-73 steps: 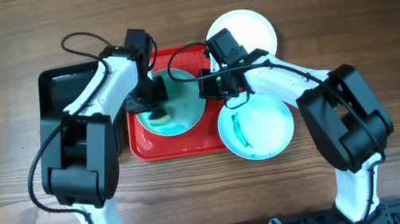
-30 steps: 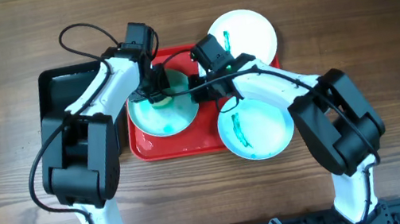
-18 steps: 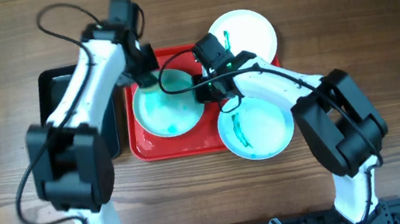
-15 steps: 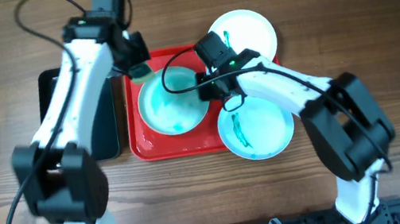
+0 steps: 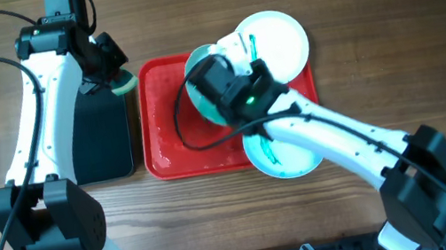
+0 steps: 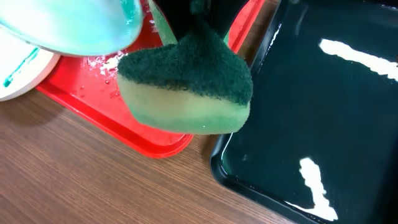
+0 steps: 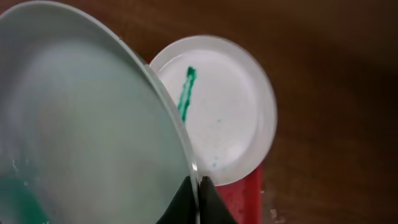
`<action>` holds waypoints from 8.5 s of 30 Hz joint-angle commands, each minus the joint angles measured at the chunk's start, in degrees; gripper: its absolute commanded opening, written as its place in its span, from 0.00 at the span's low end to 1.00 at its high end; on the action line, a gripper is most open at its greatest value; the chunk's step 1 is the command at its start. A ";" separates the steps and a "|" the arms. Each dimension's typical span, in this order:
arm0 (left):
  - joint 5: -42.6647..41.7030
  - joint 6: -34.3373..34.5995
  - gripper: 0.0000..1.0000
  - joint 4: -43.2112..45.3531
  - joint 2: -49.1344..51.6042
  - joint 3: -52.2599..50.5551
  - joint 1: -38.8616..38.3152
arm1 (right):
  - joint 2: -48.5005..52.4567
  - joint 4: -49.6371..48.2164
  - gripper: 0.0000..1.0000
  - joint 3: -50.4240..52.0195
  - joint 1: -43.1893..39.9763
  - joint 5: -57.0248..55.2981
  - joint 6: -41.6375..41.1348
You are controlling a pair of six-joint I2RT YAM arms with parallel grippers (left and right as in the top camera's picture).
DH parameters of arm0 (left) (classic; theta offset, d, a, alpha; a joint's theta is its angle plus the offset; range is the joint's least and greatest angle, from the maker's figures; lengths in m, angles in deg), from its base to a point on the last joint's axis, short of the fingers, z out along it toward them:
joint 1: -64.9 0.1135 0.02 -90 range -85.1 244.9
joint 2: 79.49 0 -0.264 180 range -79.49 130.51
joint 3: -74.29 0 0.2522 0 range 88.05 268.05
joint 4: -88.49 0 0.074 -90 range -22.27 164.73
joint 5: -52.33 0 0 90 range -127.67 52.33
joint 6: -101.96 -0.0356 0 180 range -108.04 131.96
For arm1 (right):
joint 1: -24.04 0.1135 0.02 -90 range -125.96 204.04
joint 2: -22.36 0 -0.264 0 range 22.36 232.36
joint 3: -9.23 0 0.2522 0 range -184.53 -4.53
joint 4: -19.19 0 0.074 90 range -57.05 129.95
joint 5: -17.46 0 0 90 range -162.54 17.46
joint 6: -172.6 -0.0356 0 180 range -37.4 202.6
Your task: Clean dirty plates on tray and stack at the side
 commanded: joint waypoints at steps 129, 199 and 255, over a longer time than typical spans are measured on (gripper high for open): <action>-2.62 -4.68 0.04 -3.21 -0.35 0.42 -2.25 | -18.80 3.48 0.24 34.07 -39.74 55.58 -2.49; -2.64 -4.00 0.04 -0.35 6.54 0.37 -6.97 | 13.66 -24.46 0.07 8.70 -16.20 59.30 -8.41; 19.50 -3.30 0.04 15.41 15.08 -19.45 -11.21 | 13.77 -21.55 0.04 8.72 -16.20 57.27 -15.78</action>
